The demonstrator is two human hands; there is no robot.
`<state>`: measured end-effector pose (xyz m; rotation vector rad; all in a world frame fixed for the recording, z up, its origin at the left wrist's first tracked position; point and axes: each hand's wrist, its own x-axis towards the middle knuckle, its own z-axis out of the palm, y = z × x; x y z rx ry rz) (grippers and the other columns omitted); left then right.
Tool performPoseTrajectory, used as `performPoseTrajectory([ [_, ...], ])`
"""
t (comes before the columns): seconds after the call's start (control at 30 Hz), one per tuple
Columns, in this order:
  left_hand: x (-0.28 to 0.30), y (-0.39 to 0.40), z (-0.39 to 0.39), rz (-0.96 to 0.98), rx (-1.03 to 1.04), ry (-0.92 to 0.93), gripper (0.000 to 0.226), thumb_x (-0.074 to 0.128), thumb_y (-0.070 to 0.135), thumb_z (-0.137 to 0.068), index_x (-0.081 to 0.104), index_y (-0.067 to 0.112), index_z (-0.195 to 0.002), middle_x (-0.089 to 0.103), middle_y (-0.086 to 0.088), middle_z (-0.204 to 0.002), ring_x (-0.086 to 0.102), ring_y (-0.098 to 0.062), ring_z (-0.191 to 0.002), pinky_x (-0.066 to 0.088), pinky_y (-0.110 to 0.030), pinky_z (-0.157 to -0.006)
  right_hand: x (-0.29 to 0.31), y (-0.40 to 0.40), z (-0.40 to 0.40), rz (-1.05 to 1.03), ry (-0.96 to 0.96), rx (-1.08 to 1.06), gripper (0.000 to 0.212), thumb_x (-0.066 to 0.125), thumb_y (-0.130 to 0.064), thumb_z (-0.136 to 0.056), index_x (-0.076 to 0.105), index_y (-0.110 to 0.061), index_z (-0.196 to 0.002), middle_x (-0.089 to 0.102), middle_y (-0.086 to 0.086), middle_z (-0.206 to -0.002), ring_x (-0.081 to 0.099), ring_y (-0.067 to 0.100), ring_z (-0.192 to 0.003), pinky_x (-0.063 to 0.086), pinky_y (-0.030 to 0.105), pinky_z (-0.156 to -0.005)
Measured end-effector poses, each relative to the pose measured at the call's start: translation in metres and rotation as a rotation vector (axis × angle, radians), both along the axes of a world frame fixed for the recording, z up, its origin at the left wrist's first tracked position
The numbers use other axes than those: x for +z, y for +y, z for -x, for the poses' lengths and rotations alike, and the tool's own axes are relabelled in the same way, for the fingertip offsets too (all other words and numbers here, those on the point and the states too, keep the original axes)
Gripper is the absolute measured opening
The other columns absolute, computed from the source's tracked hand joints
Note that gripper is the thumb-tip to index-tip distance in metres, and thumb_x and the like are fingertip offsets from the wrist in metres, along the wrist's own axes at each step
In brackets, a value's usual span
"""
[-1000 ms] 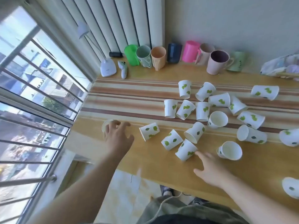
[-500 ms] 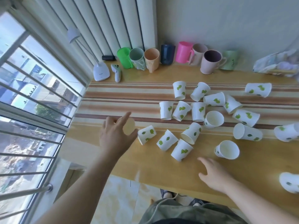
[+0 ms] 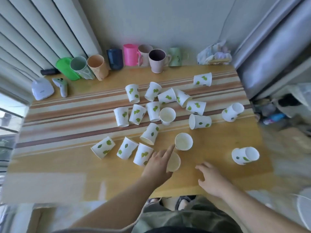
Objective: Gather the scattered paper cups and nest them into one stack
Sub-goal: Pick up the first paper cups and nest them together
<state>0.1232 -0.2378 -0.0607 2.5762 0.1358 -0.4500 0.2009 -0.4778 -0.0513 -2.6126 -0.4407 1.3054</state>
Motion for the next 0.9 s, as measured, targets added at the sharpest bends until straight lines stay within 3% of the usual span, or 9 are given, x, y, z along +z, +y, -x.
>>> performPoseTrajectory([
  [0.13,0.007,0.016,0.014,-0.026,0.016,-0.065,0.126,0.083,0.041,-0.076,0.000,0.046,-0.170,0.039,-0.004,-0.159,0.040,-0.032,-0.141,0.045,-0.048,-0.114,-0.003,-0.003,-0.004,-0.004,-0.040,0.039,0.059,0.058,-0.030,-0.109,0.043,-0.031,-0.166,0.025,-0.005,-0.177,0.027,0.027,-0.162,0.037,0.044,-0.129],
  [0.2,0.011,0.034,0.027,-0.081,0.062,-0.138,0.117,0.075,0.041,-0.070,0.014,0.042,-0.171,0.036,-0.005,-0.159,0.036,-0.035,-0.143,0.043,-0.055,-0.116,-0.010,-0.001,-0.013,0.010,-0.095,0.070,0.061,0.059,-0.032,-0.108,0.041,-0.031,-0.166,0.022,-0.001,-0.178,0.022,0.032,-0.163,0.035,0.047,-0.129],
  [0.33,-0.005,0.080,0.060,-0.186,0.358,-0.191,0.088,0.060,0.043,-0.072,0.047,0.029,-0.157,0.040,-0.012,-0.157,0.037,-0.044,-0.144,0.039,-0.069,-0.115,-0.038,0.005,-0.047,-0.009,-0.305,0.077,0.061,0.059,-0.040,-0.106,0.042,-0.027,-0.163,0.018,0.005,-0.179,0.014,0.035,-0.164,0.031,0.046,-0.130],
  [0.43,-0.037,0.096,0.076,-0.245,0.421,-0.246,0.082,0.058,0.050,-0.080,0.057,0.016,-0.155,0.043,-0.022,-0.157,0.042,-0.052,-0.143,0.037,-0.072,-0.114,-0.066,0.003,-0.063,-0.109,-0.476,0.100,0.063,0.065,-0.040,-0.101,0.056,-0.014,-0.157,0.036,0.014,-0.173,0.022,0.045,-0.160,0.032,0.059,-0.127],
  [0.53,-0.071,0.093,0.078,-0.251,0.451,-0.357,0.083,0.061,0.055,-0.080,0.056,0.019,-0.154,0.033,-0.027,-0.163,0.037,-0.056,-0.146,0.037,-0.075,-0.113,-0.099,-0.005,-0.059,-0.192,-0.728,0.171,0.067,0.051,-0.053,-0.097,0.068,-0.008,-0.144,0.055,0.021,-0.160,0.043,0.055,-0.148,0.040,0.071,-0.116],
  [0.67,-0.103,0.105,0.084,-0.237,0.408,-0.586,0.075,0.062,0.064,-0.090,0.059,0.019,-0.151,0.020,-0.028,-0.171,0.029,-0.047,-0.159,0.029,-0.054,-0.126,-0.128,-0.010,-0.059,-0.237,-0.915,0.188,0.073,0.045,-0.063,-0.095,0.070,-0.011,-0.140,0.059,0.018,-0.156,0.048,0.052,-0.145,0.044,0.072,-0.111],
  [0.77,-0.115,0.116,0.092,-0.291,0.410,-0.733,0.068,0.067,0.049,-0.082,0.069,0.018,-0.142,0.013,-0.021,-0.175,0.028,-0.035,-0.161,0.021,-0.032,-0.132,-0.137,-0.013,-0.059,-0.238,-0.977,0.201,0.074,0.040,-0.068,-0.097,0.067,-0.017,-0.142,0.059,0.014,-0.156,0.048,0.050,-0.145,0.045,0.069,-0.112],
  [0.83,-0.118,0.113,0.095,-0.286,0.432,-0.743,0.067,0.066,0.049,-0.076,0.069,0.030,-0.140,0.011,-0.012,-0.177,0.033,-0.047,-0.156,0.027,-0.046,-0.130,-0.131,-0.012,-0.055,-0.173,-0.947,0.193,0.078,0.026,-0.075,-0.099,0.056,-0.028,-0.153,0.047,0.005,-0.168,0.037,0.041,-0.154,0.038,0.062,-0.121],
  [0.9,-0.114,0.104,0.095,-0.283,0.469,-0.700,0.068,0.064,0.053,-0.074,0.063,0.042,-0.141,0.012,-0.006,-0.176,0.029,-0.049,-0.156,0.033,-0.062,-0.123,-0.122,-0.014,-0.051,-0.123,-0.873,0.196,0.077,0.015,-0.077,-0.100,0.038,-0.038,-0.162,0.027,-0.005,-0.177,0.019,0.030,-0.161,0.025,0.053,-0.129],
])
